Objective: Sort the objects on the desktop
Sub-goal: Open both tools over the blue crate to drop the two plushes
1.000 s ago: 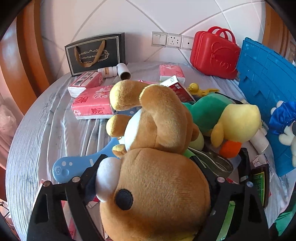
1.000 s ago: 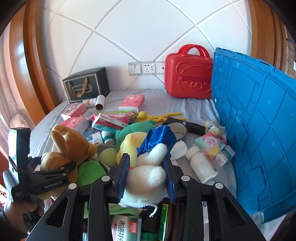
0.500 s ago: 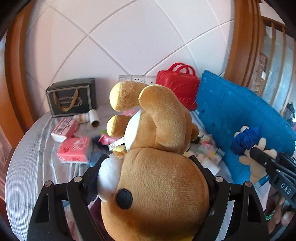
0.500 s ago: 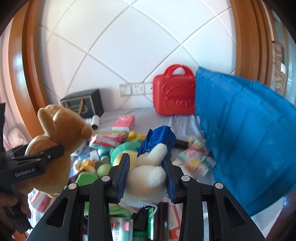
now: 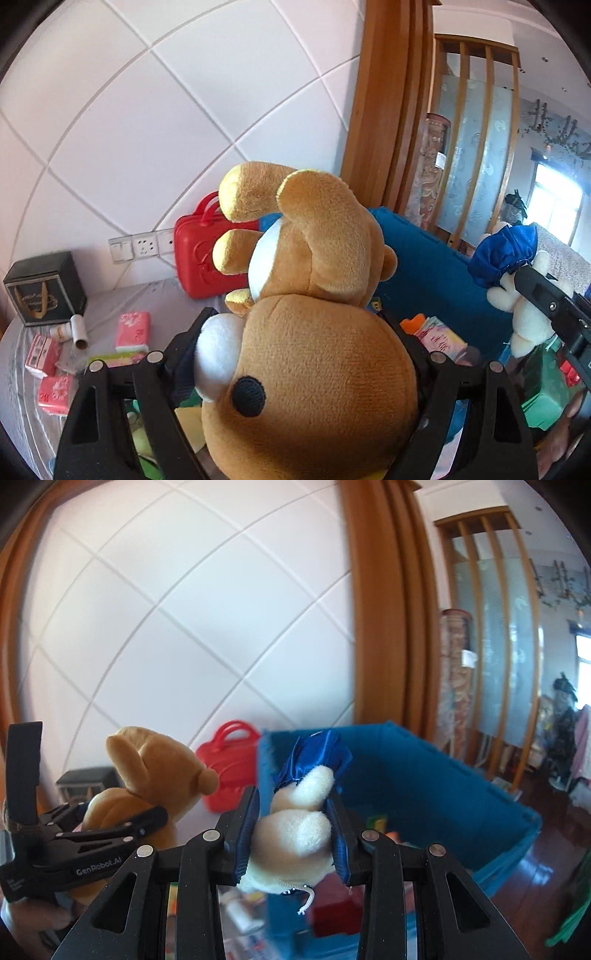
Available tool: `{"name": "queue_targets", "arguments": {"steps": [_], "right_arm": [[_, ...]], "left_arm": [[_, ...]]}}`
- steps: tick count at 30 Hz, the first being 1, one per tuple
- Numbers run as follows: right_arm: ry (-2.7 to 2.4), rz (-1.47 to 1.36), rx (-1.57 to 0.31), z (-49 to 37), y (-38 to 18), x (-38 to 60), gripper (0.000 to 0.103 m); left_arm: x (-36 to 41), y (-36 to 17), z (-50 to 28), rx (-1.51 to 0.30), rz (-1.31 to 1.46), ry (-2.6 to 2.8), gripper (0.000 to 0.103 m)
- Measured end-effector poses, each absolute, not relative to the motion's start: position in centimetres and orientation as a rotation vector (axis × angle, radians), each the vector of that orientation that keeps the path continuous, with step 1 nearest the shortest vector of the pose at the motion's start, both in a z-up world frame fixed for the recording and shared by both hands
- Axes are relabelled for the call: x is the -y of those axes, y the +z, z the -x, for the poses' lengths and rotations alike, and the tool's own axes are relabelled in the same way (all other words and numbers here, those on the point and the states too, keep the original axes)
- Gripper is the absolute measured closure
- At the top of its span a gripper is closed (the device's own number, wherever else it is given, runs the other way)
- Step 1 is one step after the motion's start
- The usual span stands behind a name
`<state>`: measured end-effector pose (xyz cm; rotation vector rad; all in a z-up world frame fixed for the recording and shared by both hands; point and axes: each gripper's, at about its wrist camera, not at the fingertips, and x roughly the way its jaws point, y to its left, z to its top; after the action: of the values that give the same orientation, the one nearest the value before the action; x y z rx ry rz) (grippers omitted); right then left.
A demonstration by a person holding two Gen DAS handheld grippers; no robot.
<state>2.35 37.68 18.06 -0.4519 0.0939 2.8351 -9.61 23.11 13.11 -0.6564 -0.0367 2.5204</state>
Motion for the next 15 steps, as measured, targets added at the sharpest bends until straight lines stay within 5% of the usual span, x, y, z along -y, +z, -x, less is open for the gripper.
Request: {"name": "queue_targets", "arguments": {"steps": [11, 12, 15], "right_arm": [[2.668, 0.481, -0.091, -2.3, 19.8, -48.1, 0.067], [2.625, 0.502, -0.079, -2.1, 19.6, -48.6, 0.063], [2.529, 0.454, -0.136, -2.6, 19.4, -51.8, 0.022]], "left_arm": [[-39.2, 16.2, 10.4, -0.107, 0.684, 2.294, 0.013], [-40.3, 16.3, 10.4, -0.115, 0.686, 2.292, 0.012], [-40.8, 16.5, 10.7, -0.069, 0.676, 2.292, 0.005]]}}
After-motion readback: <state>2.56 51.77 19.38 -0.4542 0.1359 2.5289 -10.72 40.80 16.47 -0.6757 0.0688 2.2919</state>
